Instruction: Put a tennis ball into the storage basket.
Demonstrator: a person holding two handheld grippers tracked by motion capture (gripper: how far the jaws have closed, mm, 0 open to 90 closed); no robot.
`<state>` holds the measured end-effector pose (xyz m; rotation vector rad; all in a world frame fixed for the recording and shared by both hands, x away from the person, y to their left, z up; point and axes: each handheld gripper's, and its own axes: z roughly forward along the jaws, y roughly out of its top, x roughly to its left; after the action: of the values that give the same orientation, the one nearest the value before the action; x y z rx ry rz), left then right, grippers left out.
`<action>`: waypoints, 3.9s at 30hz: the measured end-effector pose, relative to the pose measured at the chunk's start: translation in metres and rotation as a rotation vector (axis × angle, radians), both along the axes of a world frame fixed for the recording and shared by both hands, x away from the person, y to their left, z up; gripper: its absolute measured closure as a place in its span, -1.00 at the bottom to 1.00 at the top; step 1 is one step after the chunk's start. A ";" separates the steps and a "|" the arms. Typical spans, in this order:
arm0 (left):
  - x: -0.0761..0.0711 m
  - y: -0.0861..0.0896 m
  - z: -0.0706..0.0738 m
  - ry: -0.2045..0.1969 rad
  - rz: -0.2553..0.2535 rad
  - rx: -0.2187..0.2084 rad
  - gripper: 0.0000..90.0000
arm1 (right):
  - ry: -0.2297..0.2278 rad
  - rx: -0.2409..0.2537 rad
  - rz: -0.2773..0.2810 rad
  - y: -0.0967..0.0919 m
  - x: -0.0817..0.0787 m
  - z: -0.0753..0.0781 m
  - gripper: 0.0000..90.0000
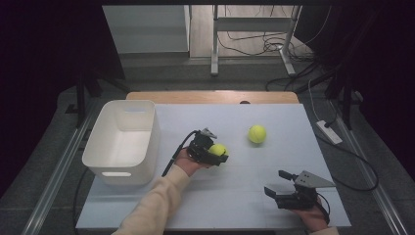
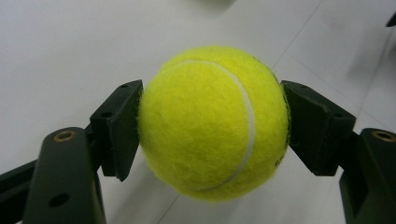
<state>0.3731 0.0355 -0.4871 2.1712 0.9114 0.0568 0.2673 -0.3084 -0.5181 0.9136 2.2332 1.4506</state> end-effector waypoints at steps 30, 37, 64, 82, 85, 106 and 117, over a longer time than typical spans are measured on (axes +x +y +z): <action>-0.016 0.019 0.034 -0.095 0.014 -0.073 -0.40 | -0.009 0.004 -0.007 0.000 -0.001 0.001 -0.70; -0.018 0.024 0.044 -0.119 0.022 -0.094 -0.40 | -0.013 0.008 -0.013 -0.001 -0.001 0.002 -0.70; -0.022 0.040 0.075 -0.207 0.060 -0.120 -0.40 | -0.015 0.010 -0.019 -0.001 -0.001 0.001 -0.70; -0.023 0.052 0.087 -0.241 0.085 -0.133 -0.40 | -0.016 0.004 -0.018 -0.001 -0.001 0.001 -0.70; -0.023 0.054 0.091 -0.245 0.085 -0.129 -0.40 | -0.016 0.004 -0.018 -0.001 -0.001 0.001 -0.70; -0.020 0.073 0.111 -0.279 0.125 -0.154 -0.40 | -0.018 0.006 -0.022 -0.001 0.000 0.002 -0.70; -0.018 0.087 0.118 -0.288 0.161 -0.167 -0.40 | -0.018 0.002 -0.022 -0.001 -0.001 0.002 -0.70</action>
<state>0.3551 0.1225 -0.3689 1.8732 0.8872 0.3510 0.2665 -0.3098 -0.5163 0.9197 2.2024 1.4463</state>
